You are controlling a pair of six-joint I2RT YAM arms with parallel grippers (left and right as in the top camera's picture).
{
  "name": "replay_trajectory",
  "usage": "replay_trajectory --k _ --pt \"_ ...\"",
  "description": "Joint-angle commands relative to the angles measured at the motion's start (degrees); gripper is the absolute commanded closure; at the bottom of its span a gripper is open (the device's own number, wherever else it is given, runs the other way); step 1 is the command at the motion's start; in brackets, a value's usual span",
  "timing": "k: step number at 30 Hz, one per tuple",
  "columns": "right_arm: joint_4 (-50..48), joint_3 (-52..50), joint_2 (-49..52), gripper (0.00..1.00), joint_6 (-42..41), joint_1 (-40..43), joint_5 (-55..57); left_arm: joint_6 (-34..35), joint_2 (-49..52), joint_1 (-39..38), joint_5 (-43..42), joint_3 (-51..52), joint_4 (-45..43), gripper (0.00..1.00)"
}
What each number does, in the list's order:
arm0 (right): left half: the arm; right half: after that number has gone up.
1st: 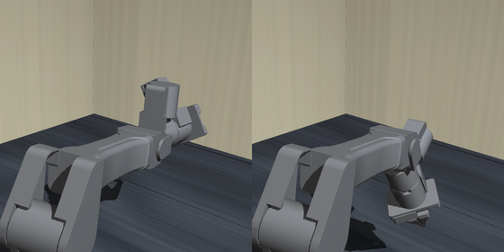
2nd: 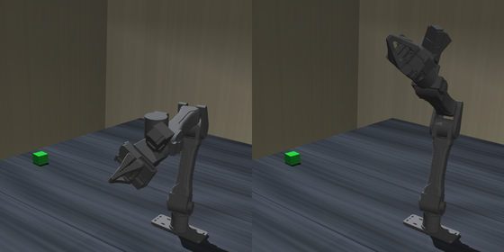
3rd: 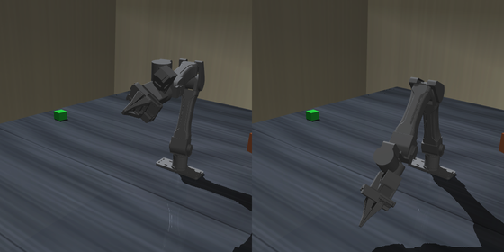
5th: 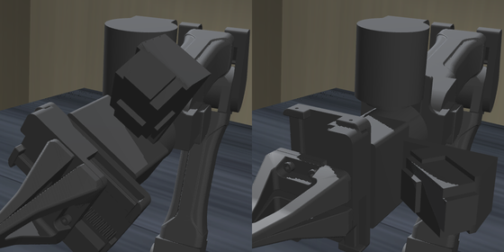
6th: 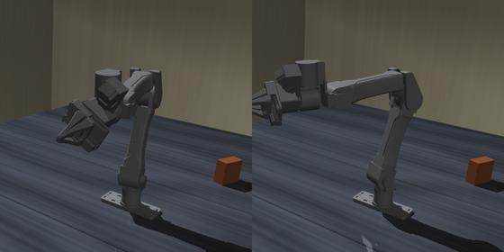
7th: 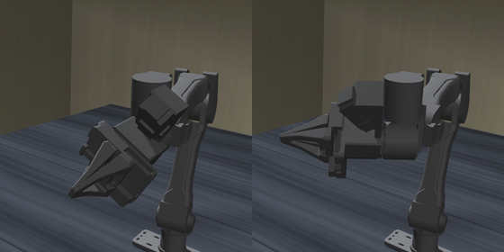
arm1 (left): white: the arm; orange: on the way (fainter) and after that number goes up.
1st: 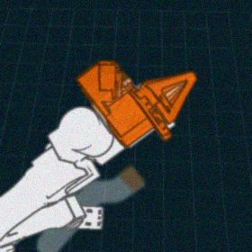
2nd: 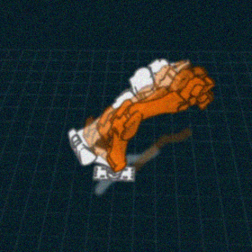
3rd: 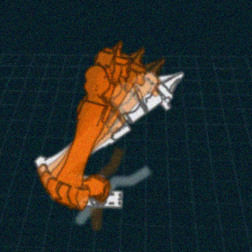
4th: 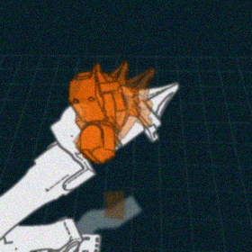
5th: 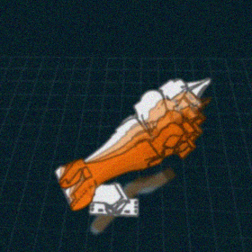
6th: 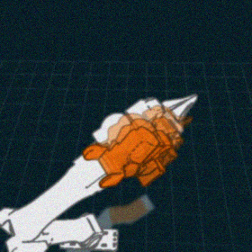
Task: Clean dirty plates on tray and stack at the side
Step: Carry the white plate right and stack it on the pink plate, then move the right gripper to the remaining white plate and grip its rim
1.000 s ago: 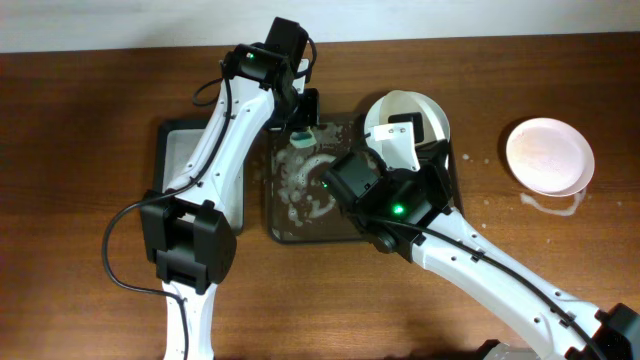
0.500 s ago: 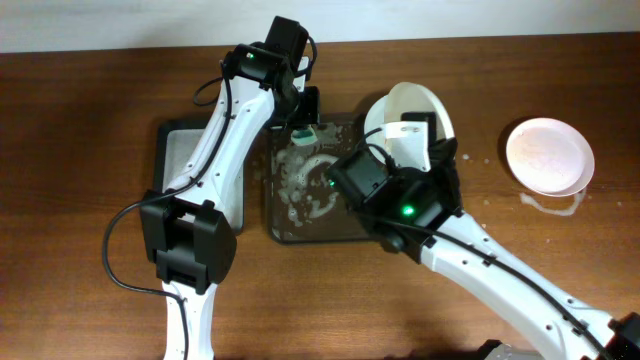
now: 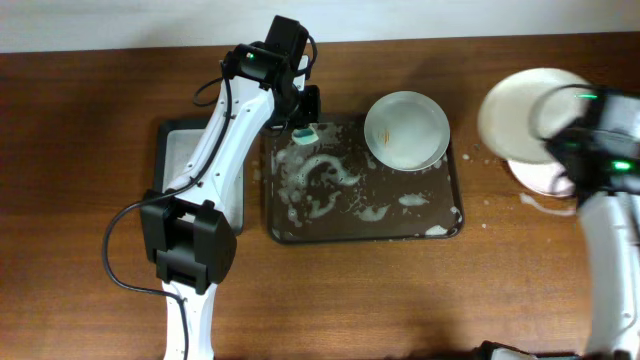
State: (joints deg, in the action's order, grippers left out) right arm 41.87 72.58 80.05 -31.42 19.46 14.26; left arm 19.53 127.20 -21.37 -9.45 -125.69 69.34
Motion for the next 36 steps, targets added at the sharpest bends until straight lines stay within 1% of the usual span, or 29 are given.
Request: replay_trajectory --k 1,3,5,7,11,15,24,25,26,28,30,36 --pt "-1.0 0.8 5.3 0.96 -0.1 10.5 -15.0 0.6 0.4 0.2 0.2 -1.0 -0.1 0.99" --pt "-1.9 0.8 9.5 0.96 0.4 14.2 -16.7 0.6 0.4 0.2 0.2 -0.9 -0.3 0.99" --pt "-3.4 0.8 13.6 0.96 2.6 15.7 -18.8 0.6 0.4 0.2 0.2 -1.0 -0.6 0.99" --pt "-4.7 0.8 17.4 0.96 4.0 15.9 -19.2 0.6 0.4 0.2 0.2 -1.0 -1.0 1.0" --pt "-8.3 0.8 23.5 0.96 4.2 15.9 -18.2 0.6 0.4 0.2 0.2 -1.0 -1.2 1.0" --pt "-10.3 0.8 25.5 0.96 4.2 16.8 -13.6 0.6 0.4 0.2 0.2 -1.0 -1.2 0.99" --pt "-11.3 0.8 25.5 0.96 5.1 19.6 -13.6 0.6 0.4 0.2 0.3 -0.9 -1.2 0.99" --pt "-11.3 0.8 25.5 0.87 5.1 19.5 -13.6 0.6 0.4 0.2 0.2 -1.0 -1.2 1.0" --pt "-11.3 0.8 25.5 0.76 5.1 19.3 -13.8 0.6 0.4 0.2 0.2 -1.0 -1.2 0.99" --pt "-11.6 0.8 25.5 0.61 6.2 18.6 -16.0 0.6 0.4 0.2 0.2 -0.9 -1.2 0.99" --pt "-12.2 0.8 25.5 0.56 8.3 17.9 -17.6 0.6 0.4 0.2 0.2 -0.9 -1.1 0.99" --pt "-12.3 0.8 25.5 0.48 10.7 15.2 -18.4 0.6 0.4 0.2 0.2 -1.0 -0.8 1.0"
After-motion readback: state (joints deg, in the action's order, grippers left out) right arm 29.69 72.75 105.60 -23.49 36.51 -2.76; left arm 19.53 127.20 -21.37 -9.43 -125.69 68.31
